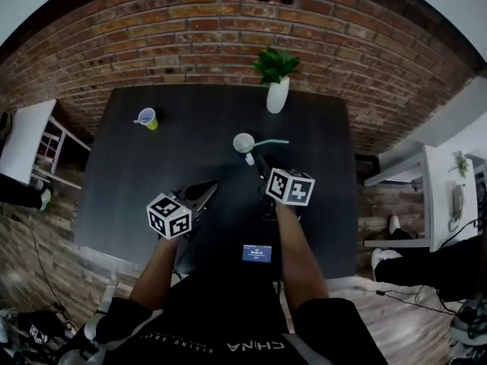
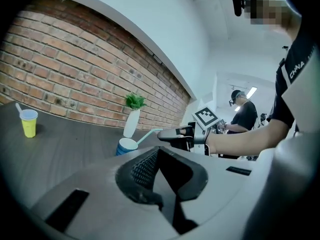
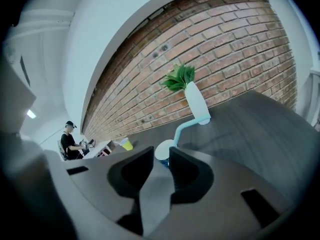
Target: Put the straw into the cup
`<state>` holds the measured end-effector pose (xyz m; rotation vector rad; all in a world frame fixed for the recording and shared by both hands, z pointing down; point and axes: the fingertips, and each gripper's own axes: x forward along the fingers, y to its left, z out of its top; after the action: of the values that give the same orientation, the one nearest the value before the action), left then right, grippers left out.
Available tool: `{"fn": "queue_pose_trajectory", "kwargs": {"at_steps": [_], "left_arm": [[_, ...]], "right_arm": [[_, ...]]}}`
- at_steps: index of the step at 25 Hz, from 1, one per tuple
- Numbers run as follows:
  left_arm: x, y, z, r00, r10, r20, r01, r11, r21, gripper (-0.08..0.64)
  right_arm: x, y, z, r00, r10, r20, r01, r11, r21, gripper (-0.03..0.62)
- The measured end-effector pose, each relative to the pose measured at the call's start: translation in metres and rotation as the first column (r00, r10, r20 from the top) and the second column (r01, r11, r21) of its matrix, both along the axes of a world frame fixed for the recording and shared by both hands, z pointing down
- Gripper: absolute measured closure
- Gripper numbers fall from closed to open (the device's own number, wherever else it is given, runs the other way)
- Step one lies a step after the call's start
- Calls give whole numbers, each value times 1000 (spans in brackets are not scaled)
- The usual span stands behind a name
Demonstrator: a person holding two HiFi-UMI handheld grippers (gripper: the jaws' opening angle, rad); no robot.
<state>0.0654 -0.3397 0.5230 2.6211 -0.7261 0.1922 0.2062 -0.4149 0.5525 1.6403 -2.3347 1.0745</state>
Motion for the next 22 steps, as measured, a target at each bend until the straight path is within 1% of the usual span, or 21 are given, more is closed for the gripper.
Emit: {"fn": "queue_pose_trajectory", "kwargs": {"at_steps": [2,4,7,10,11,12,16,22], "left_arm": [[1,2,-4,1000,5,5,-5,1000,13,557],[2,4,-8,1000,14,8,-14,1000,22,557],[5,7,-12,999,31,14,-32,999,35,556],[8,11,-15,999,47,19,-48,998,47,556],[9,12,-15,998,51,22,-52,997,50,556],[10,14,-14,998,56,24,-57,997,51,557],[16,20,-13,997,72,28,-74,996,49,556],[27,29,-12,994,96,51,-99,993,57,557]], "right_arm": [[-4,10,-14,1000,-26,-9,27,998,57,520],[-12,20,-30,996,-80,-32,83,990,112,520],[-22,35,-47,981,-163,-104,179,970,167,520],[-31,50,-64,959,-221,-176,256,945,204,523],[-33,54,-70,954,-230,-195,271,937,220,543],[-34,59,-75,950,-231,-210,278,932,234,586],[-34,76,-79,947,-213,-240,273,929,252,587],[-23,90,-70,955,-190,-228,243,942,231,588]]}}
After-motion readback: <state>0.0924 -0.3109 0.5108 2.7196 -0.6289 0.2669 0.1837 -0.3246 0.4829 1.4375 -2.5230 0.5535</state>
